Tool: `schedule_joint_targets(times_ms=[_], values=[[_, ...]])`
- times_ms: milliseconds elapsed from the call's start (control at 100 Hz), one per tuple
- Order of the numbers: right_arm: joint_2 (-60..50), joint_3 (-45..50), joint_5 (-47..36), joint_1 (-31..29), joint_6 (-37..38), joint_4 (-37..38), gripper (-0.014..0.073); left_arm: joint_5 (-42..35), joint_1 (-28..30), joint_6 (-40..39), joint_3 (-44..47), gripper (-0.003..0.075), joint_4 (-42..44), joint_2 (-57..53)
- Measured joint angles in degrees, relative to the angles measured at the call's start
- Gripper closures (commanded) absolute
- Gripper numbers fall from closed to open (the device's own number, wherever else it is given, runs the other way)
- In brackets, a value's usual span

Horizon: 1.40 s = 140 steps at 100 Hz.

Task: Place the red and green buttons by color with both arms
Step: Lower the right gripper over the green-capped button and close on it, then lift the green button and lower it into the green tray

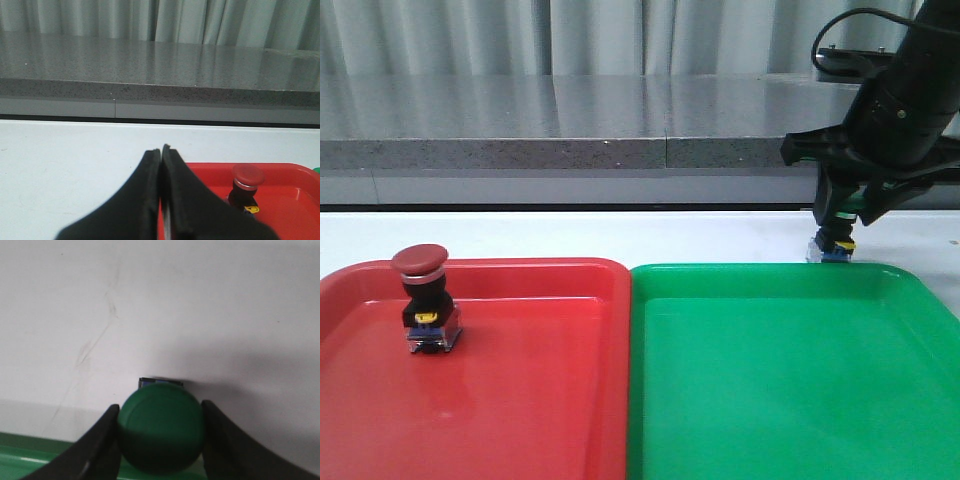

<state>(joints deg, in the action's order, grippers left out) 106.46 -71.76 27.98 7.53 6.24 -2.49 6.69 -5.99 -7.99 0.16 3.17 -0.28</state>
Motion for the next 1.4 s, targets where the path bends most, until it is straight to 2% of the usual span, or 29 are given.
schedule_joint_targets(times_ms=[230, 400, 690, 930, 1240, 1330, 1400], values=[[-6.3, 0.0, 2.8, 0.1, 0.0, 0.0, 0.0400, 0.0, 0.0, 0.0, 0.0, 0.0739, 0.0, 0.0], [-12.2, 0.5, 7.2, 2.4, 0.0, 0.0, 0.0400, 0.0, 0.0, 0.0, 0.0, 0.0739, 0.0, 0.0], [-19.4, 11.4, 6.8, 8.3, 3.1, 0.0, 0.0400, 0.0, 0.0, 0.0, 0.0, 0.0739, 0.0, 0.0], [-19.4, 16.2, 1.3, 12.4, 5.8, 0.0, 0.0400, 0.0, 0.0, 0.0, 0.0, 0.0739, 0.0, 0.0], [-13.2, 16.3, -0.7, 13.0, 7.4, 0.0, 0.0400, 0.0, 0.0, 0.0, 0.0, 0.0739, 0.0, 0.0], [-11.9, 16.3, -1.4, 13.4, 7.4, -0.1, 0.0390, 0.0, 0.0, 0.0, 0.0, 0.0739, 0.0, 0.0], [-11.7, 16.3, -2.0, 13.6, 7.4, -0.1, 0.0349, 0.0, 0.0, 0.0, 0.0, 0.0739, 0.0, 0.0]])
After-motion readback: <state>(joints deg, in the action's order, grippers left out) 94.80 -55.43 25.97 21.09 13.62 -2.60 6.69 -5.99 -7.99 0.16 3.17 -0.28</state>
